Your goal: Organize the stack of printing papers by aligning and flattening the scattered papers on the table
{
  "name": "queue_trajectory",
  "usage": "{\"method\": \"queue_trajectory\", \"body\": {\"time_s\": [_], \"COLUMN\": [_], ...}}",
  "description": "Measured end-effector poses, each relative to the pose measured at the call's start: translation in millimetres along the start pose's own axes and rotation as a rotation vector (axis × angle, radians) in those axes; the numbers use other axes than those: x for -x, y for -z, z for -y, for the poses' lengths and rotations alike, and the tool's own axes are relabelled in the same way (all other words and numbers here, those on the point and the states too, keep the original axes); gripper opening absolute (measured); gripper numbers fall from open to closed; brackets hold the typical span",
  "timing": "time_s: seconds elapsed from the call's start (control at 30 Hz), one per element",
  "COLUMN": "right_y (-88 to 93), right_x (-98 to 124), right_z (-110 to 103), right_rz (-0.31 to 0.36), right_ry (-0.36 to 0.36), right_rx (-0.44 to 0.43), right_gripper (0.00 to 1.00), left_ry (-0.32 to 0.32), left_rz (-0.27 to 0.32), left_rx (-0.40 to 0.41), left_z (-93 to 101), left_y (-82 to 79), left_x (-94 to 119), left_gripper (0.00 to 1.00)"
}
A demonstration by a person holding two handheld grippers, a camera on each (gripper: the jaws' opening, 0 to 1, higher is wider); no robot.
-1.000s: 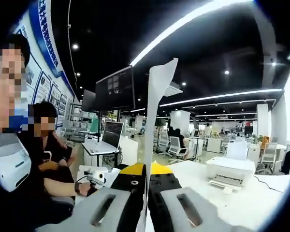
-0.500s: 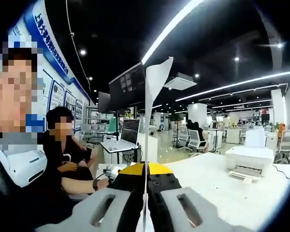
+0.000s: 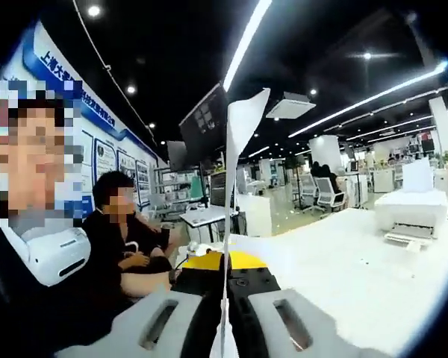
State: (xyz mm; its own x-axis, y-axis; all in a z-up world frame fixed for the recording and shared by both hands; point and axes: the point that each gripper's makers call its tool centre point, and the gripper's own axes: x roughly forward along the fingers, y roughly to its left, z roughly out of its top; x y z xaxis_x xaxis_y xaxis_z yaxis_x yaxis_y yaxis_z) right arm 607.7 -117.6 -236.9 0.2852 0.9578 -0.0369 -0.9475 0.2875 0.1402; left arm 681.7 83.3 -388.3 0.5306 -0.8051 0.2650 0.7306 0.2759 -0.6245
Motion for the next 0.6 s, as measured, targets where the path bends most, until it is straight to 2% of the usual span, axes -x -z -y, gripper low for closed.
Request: {"method": "queue_trajectory", "body": {"time_s": [0.27, 0.43, 0.6], "right_y": [33.3, 43.1, 53.1], "right_x": [-13.9, -19.6, -24.7], "right_z": [9.9, 17.4, 37.8], "right_rz": [-0.087, -0.097, -0.103], "right_ry": [-0.01, -0.012, 0.027], "right_rx": [-0.049, -0.088, -0.149], "right_gripper": [0.0, 0.0, 0.0], "left_ry": [0.0, 0.001, 0.001], "left_rz": [0.0, 0.0, 0.0], "left_rx": [0.0, 0.0, -0.004], "left_z": [1.5, -1.8, -1.3], "left_y": [0.5, -1.3, -1.1], "left_x": [-0.2, 0.8, 0.8], "left_gripper": [0.06, 0.06, 0.06]}}
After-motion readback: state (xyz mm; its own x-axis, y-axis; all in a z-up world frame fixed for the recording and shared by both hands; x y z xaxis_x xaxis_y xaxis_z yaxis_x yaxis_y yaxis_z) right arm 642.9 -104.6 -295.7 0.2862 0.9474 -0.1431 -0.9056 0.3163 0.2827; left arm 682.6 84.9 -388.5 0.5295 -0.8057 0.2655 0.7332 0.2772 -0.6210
